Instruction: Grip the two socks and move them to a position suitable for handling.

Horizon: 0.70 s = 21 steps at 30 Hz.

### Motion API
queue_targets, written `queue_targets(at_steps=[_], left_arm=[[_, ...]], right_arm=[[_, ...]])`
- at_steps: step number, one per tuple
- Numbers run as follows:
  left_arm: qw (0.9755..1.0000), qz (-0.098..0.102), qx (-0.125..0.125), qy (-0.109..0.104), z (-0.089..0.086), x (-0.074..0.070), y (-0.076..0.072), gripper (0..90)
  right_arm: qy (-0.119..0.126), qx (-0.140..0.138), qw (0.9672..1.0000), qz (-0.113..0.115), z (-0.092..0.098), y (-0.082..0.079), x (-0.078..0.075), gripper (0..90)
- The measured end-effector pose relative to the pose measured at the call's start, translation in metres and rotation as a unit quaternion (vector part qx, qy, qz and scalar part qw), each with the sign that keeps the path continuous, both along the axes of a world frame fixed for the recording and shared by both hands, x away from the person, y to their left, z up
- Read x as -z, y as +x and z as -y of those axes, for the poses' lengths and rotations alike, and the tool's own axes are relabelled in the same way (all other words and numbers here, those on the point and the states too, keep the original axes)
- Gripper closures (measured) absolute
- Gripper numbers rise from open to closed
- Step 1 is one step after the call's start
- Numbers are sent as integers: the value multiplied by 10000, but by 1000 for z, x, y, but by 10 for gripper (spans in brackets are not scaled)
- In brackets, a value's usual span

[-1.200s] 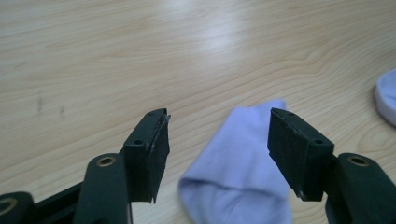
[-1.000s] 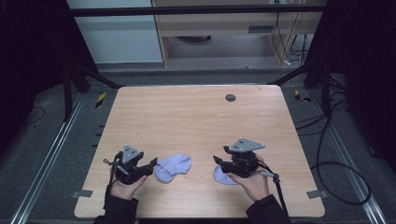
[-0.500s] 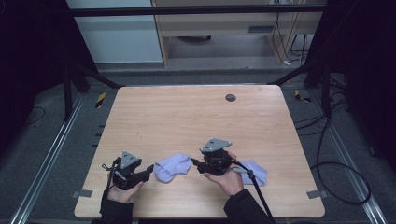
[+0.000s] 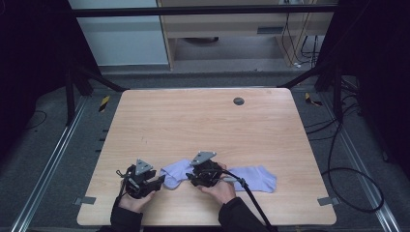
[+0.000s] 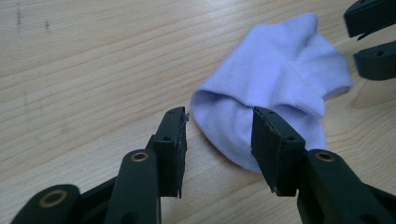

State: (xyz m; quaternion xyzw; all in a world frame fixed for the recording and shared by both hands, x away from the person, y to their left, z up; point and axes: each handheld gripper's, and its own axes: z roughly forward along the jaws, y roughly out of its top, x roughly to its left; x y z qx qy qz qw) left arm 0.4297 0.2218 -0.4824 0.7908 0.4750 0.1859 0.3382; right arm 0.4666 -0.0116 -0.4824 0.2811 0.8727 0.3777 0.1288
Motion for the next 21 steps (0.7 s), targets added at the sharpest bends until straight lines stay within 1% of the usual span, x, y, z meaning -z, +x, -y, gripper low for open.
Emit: queue_targets(at_steps=[3, 4, 5, 8, 10, 11, 12, 15, 16, 17, 18, 19, 20, 21], left_arm=[[10000, -64, 43, 37, 2, 2, 1, 578], [9999, -115, 68, 66, 4, 3, 1, 602], [9997, -192, 111, 85, 5, 5, 2, 619], [9995, -245, 146, 106, 6, 6, 3, 658], [9994, -290, 155, 132, 7, 6, 3, 695], [9993, -307, 165, 158, 7, 7, 3, 711], [9992, -318, 173, 152, 8, 7, 3, 726], [9992, -341, 189, 119, 8, 7, 3, 776], [9991, -353, 194, 107, 7, 7, 4, 800], [9991, -364, 191, 81, 7, 7, 4, 819], [9990, -388, 197, 76, 7, 7, 4, 836], [9990, -396, 201, 59, 6, 7, 5, 848], [9990, -393, 204, 29, 6, 7, 5, 859], [9990, -393, 204, 29, 6, 7, 5, 860]], right_arm=[[-35, -18, 10000, -34, -2, 0, 4, 597], [-81, -64, 9999, -72, -4, 0, 8, 613], [-99, -71, 9999, -96, -5, 0, 9, 620], [-158, -100, 9998, -107, -7, 0, 12, 647], [-227, -116, 9996, -122, -9, -1, 14, 683], [-248, -118, 9996, -85, -9, -1, 14, 705], [-257, -106, 9996, -77, -10, -2, 14, 743], [-318, 13, 9995, -54, -10, -3, 13, 809], [-323, 48, 9994, -81, -11, -3, 13, 822], [-315, 68, 9994, -101, -10, -2, 12, 828], [-239, 87, 9996, -136, -10, -2, 12, 831], [-141, 107, 9998, -124, -9, -3, 10, 834], [124, 147, 9998, -85, -7, -4, 4, 835], [124, 147, 9998, -85, -7, -4, 4, 835]])
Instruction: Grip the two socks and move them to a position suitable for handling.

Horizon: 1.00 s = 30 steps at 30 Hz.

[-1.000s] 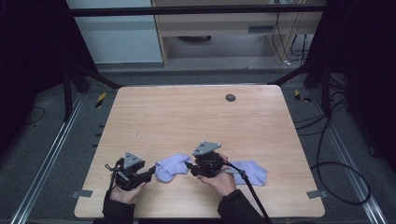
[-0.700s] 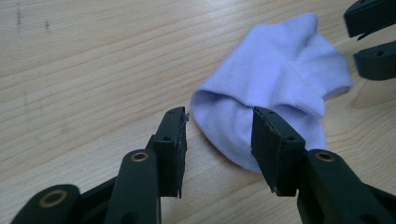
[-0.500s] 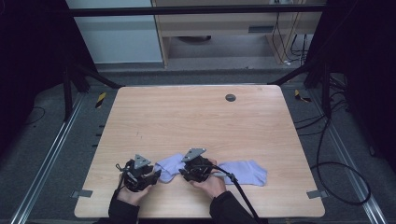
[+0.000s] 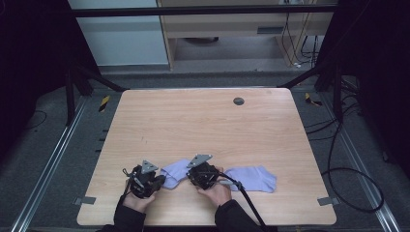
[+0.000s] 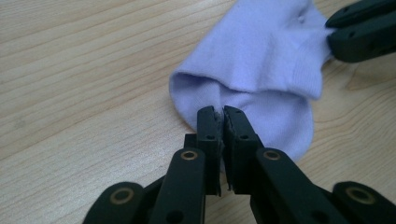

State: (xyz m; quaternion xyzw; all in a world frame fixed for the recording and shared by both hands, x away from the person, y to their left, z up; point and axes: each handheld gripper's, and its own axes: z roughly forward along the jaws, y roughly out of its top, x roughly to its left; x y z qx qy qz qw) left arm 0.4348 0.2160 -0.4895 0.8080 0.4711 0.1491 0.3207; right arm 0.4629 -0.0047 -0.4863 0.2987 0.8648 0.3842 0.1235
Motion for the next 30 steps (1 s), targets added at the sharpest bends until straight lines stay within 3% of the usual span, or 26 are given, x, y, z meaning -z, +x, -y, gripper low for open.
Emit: queue_targets(at_steps=[2, 3, 5, 8, 15, 23, 26, 30], left_arm=[[10000, 5, 20, -20, 0, 0, 0, 863], [10000, 13, 24, -11, 0, 0, 0, 864], [10000, 11, 39, 8, 0, -1, 0, 866], [10000, 12, 58, 0, 0, -1, 0, 867], [10000, 7, 81, 17, -2, -2, 0, 867], [10000, 6, 74, 60, -3, -2, 0, 857], [10000, 46, -19, 5, -4, -1, 0, 767], [9996, 169, -200, -108, -8, -6, -3, 646]], right_arm=[[267, 70, 9996, 75, 3, 0, -9, 834], [520, 214, 9983, 125, 4, 3, -17, 834], [604, 273, 9977, 119, 4, 5, -19, 833], [849, 586, 9946, 115, -1, 22, -23, 829], [815, 939, 9921, 168, -15, 52, -13, 824], [651, 987, 9927, 219, -25, 66, -8, 780], [563, 1017, 9925, 370, -24, 69, -9, 691], [494, 1012, 9920, 576, -19, 72, -16, 670]])
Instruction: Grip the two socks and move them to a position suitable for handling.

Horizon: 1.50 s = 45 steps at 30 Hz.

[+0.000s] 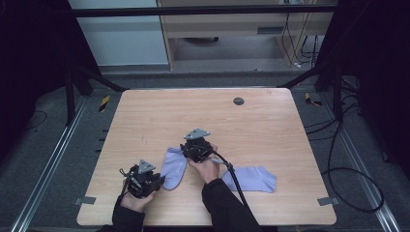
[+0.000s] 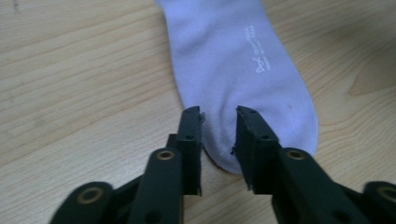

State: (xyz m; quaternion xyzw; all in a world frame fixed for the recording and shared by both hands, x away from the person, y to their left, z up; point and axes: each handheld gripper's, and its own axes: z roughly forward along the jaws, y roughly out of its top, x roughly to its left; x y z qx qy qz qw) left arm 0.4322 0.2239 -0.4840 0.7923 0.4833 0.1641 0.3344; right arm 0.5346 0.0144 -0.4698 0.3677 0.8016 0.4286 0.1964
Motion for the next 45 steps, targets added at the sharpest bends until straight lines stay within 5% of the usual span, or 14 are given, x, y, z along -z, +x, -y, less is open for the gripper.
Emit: queue_targets(at_steps=[4, 11, 22, 28, 37, 45], left_arm=[[9999, 52, -102, -98, -3, -3, -1, 631], [9998, -182, -110, 5, 1, 3, 1, 661], [9995, -296, -29, 106, 4, 5, 4, 821], [9995, -315, 22, 55, 4, 5, 5, 861], [9992, 61, -385, -78, -17, -12, 8, 872], [9977, 82, -658, 147, -28, -10, 26, 871]], right_arm=[[-106, 40, 9998, -182, 8, 6, 0, 666], [-286, 62, 9983, -496, 6, 15, 21, 682], [-469, 46, 9970, -609, 4, 17, 30, 877], [-497, 38, 9966, -660, 3, 15, 28, 898], [-31, -322, 9980, -539, 24, -18, -3, 899], [-16, -596, 9943, -889, 26, -54, 6, 898]])
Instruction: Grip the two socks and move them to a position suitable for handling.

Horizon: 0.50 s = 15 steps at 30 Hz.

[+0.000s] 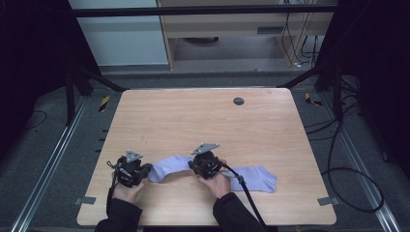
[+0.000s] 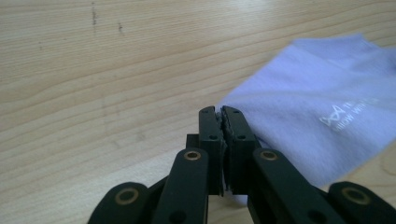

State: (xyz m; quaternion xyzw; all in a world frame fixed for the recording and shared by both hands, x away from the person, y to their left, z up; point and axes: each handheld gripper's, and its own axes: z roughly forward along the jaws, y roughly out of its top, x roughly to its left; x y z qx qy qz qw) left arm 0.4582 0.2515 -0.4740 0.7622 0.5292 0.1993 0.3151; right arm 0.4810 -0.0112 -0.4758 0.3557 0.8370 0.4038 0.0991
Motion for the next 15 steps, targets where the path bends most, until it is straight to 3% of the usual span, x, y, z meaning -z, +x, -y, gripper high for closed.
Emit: queue_targets(at_steps=[4, 6, 8, 9, 13, 15], left_arm=[[9998, -87, 40, 167, -2, 5, 5, 861], [9998, -37, -6, 206, -2, 6, 5, 839], [9999, 16, -80, 131, -5, 4, 5, 703], [9999, 37, -108, 100, -6, 3, 4, 687], [9996, 192, -193, -35, -11, -2, 2, 661], [9993, 267, -207, -127, -11, -6, 0, 645]], right_arm=[[-54, -108, 9999, -88, -4, -7, 9, 895], [-151, -119, 9998, -115, -7, -9, 13, 890], [-199, -111, 9997, -117, -7, -10, 14, 845], [-199, -111, 9997, -117, -7, -10, 14, 845], [-24, 34, 10000, -21, 3, -11, 3, 807], [74, 134, 9998, 83, 19, -13, -8, 782]])
